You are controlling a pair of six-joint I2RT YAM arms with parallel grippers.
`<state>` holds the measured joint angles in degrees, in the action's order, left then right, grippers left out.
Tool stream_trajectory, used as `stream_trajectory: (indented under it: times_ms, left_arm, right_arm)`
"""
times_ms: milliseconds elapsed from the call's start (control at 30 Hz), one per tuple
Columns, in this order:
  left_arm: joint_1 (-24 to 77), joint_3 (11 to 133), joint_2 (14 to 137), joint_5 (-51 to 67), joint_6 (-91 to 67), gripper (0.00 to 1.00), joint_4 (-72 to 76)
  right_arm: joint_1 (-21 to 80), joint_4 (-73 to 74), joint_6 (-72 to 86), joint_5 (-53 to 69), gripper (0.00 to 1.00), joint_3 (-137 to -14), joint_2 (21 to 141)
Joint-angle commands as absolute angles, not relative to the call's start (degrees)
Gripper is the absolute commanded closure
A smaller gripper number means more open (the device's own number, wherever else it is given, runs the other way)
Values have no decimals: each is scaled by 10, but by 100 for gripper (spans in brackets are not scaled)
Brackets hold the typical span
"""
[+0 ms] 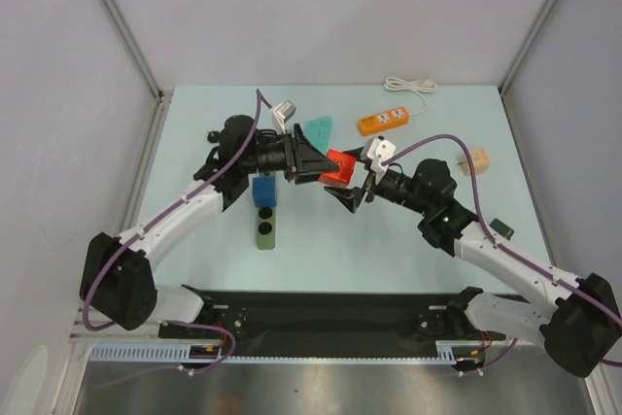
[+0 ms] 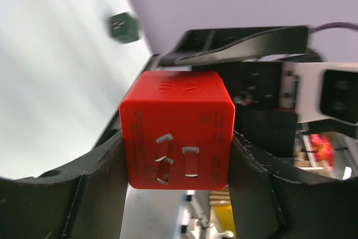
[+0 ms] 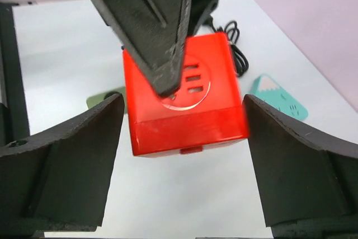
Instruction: Insert the plug
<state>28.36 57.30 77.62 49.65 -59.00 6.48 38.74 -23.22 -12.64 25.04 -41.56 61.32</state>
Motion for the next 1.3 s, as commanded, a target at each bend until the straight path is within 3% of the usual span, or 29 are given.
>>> stream_trajectory:
  times_ms: [0,100,567,900,933,967,1033,1067,1100,1133,1167,1200,1267]
  left_arm:
    - [280,565,736,539,-719,100,245]
    - [280,541,735,540,-786,100,337]
    - [284,505,768,544,-897,100,483]
    - [281,498,791,547,-905,100,511]
    - [280,498,792,547,-908,100,518]
    - [280,498,795,547,-914,100,525]
    - [279,497,802,547,-922,100,543]
    - [277,498,803,547,-931,91,552]
    - [275,501,806,548,-931,75,555]
    - [265,504,808,547,-924,38,542]
    - [257,508,808,549,-889,24,514]
    - [247,516,805,550,-868,1,481]
    - [213,530,804,555,-820,0,415]
  right_arm:
    - [382,-306,-105,288,10,-411,606]
    - [371,-336,-89,305,9,-405,611]
    - [357,-390,-75,345,16,-440,640]
    - [356,-388,-77,345,18,-464,645]
    - [356,-387,-82,345,21,-464,646]
    - [355,-381,-83,343,44,-468,647]
    - [356,-380,-90,339,77,-468,652]
    - [356,-380,-92,337,97,-466,653]
    - [356,-382,-94,334,100,-468,655]
    - [355,-383,-96,331,100,-470,657]
    - [352,-372,-102,331,100,-478,661]
    - [347,-357,-105,329,100,-505,665]
    - [336,-313,-114,337,100,-540,691]
